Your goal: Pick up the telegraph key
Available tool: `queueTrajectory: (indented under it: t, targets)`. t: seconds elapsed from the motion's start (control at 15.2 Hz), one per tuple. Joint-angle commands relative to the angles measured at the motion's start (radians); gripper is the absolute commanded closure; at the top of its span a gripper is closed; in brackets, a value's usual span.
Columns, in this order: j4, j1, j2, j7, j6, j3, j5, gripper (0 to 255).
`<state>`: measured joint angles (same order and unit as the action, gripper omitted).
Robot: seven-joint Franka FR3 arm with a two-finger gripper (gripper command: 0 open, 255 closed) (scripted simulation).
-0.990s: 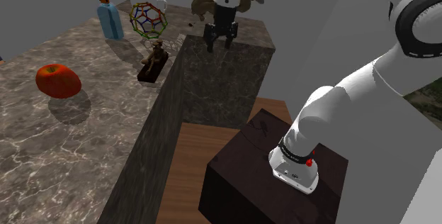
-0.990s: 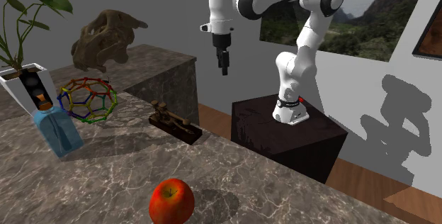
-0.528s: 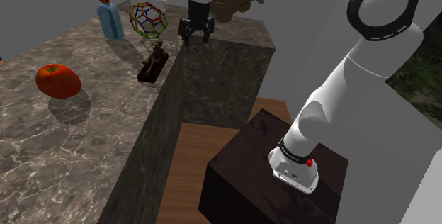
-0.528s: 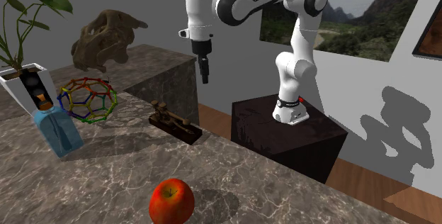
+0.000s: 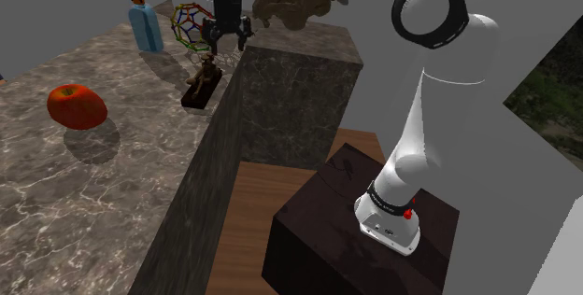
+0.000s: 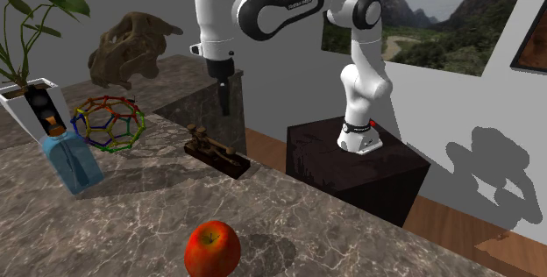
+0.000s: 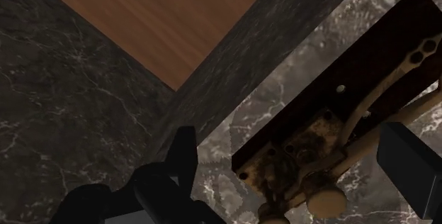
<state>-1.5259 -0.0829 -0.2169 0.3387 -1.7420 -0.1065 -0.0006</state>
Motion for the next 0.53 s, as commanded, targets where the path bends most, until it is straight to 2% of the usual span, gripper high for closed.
queueTrajectory:
  t: [0.0,0.33,0.46]
  targets:
    - [0.115,-0.009,-0.09,0.011,0.024,-0.002,-0.013,0]
    - [0.512,-0.048,-0.358,0.034,0.15,-0.002,-0.046,0]
    - [0.468,-0.047,-0.348,0.034,0.116,-0.001,-0.045,0]
